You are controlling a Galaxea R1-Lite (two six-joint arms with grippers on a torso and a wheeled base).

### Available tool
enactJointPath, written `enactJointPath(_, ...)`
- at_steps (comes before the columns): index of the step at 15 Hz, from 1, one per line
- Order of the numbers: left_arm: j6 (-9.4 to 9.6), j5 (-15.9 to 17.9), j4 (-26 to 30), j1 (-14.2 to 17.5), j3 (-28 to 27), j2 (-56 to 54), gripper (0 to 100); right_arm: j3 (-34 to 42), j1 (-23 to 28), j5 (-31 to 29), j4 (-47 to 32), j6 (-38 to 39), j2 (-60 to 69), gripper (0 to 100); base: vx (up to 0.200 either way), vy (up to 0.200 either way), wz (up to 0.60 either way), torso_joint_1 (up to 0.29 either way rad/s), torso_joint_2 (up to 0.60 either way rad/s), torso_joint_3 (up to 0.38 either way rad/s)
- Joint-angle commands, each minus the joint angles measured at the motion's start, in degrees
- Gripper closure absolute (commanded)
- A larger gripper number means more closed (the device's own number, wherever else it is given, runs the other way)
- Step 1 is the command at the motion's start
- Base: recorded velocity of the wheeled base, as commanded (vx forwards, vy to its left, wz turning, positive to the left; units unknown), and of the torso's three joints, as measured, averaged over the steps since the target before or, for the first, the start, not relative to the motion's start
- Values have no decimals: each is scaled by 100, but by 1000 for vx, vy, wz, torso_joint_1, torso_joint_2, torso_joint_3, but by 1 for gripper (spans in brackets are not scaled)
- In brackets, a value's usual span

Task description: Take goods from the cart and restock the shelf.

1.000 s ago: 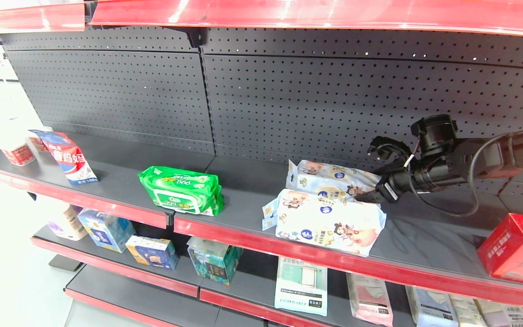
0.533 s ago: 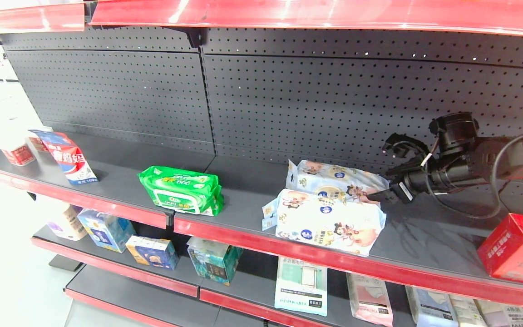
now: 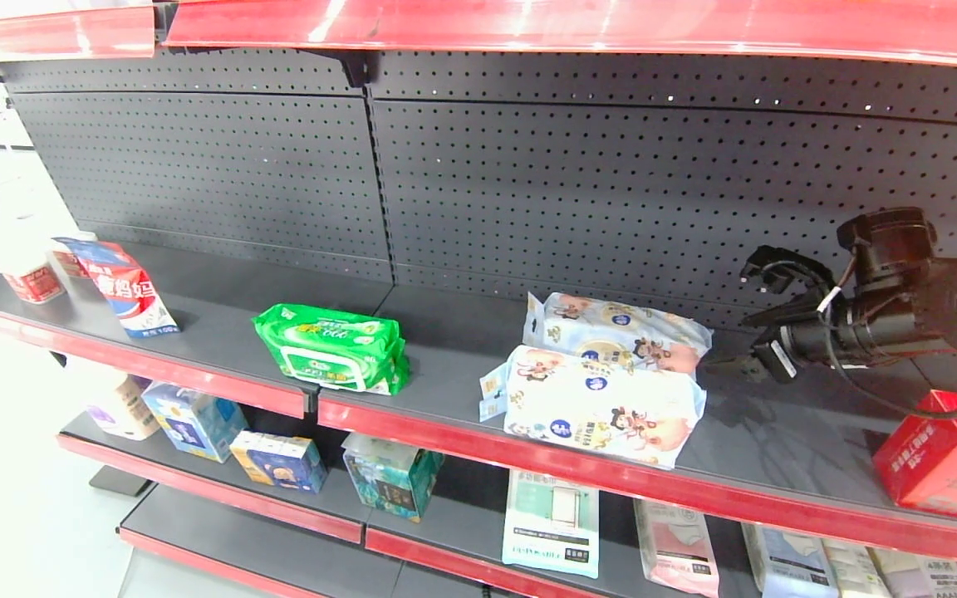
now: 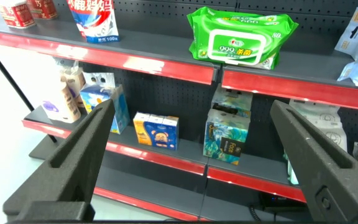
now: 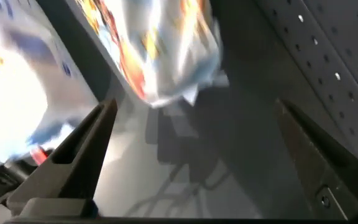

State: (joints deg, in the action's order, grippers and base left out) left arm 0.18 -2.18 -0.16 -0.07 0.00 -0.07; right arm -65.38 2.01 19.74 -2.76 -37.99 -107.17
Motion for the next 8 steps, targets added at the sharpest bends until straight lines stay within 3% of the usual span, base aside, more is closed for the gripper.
enactJointPath(1,-1,-2,-2,-1,0,7,0,262,106,4,-6,-7,346,0,0,0,0,0,0,0)
enactJointPath(8,-1,-2,-2,-1,0,7,0,1449,265,-22,970,547,1251,0,0,0,0,0,0,0)
